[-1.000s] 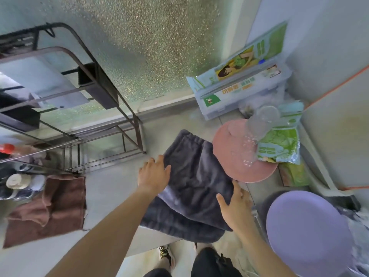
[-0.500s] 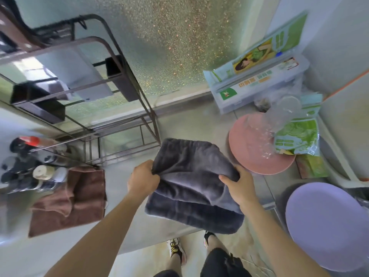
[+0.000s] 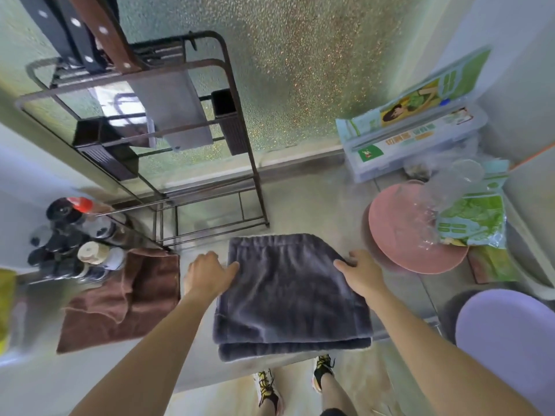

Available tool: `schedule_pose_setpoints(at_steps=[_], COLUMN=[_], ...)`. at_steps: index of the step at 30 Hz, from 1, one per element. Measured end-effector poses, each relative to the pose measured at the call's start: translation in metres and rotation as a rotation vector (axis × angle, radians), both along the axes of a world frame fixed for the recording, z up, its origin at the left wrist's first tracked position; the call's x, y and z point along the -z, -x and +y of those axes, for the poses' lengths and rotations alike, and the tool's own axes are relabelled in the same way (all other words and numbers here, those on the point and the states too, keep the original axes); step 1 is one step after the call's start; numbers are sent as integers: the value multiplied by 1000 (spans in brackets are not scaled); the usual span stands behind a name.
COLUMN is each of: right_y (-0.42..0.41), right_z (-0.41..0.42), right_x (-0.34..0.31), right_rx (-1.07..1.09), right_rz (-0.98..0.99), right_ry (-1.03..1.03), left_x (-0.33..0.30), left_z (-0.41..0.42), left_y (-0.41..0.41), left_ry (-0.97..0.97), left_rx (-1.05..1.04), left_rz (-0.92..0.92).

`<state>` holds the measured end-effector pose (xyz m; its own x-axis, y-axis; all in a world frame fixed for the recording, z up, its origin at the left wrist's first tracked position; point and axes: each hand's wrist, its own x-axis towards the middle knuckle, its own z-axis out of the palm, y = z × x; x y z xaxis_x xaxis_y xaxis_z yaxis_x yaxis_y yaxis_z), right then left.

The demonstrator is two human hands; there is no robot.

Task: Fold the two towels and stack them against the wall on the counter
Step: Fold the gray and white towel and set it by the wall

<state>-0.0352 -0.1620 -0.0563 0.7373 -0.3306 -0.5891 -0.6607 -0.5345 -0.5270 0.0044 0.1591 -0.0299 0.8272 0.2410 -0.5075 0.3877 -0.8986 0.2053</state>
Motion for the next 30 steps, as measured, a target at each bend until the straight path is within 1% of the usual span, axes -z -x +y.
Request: schedule_pose_setpoints(at_steps=[2,4,7,10,12,15,19,21,25,28,30], right_y=[-13,-26,-37,-39,-39,-45,-64,-74,-82,-66,-48], right_z=[1,3,2,1,-1,-4,-13,-18,-25,-27,-26], right_x=[8,18,26,25,18,-11,-75,-112,-183,-210,-206], right_rx=[-75,-126,-212,-420,-470,-517,-584,-596,-560,-524,-553], right_rz=[-86,-121,-68,45,62,7,-120,-220,-571,-773,-834], right_ry=[42,50,-45,-174,-145,-29,114,180,346,384,422], left_x=[18,32,48,49,41,10,-59,-96,-163,-186,-180], left_z=[-7,-14,-22,-27,-28,-26,-18,-17,-16,-7,0], left_y=[-11,-18,-20,-12,-6,-4,-12,-20,-29,-20,-5], left_ry=[105,132,120,101,91,120,133,130,156,213,251], left_rx=[90,170,155,234,253,251,291,285,273,296,323], left_rz=[-77,-84,-97,-74,-126,-259,-404,-477,-712,-856,-865])
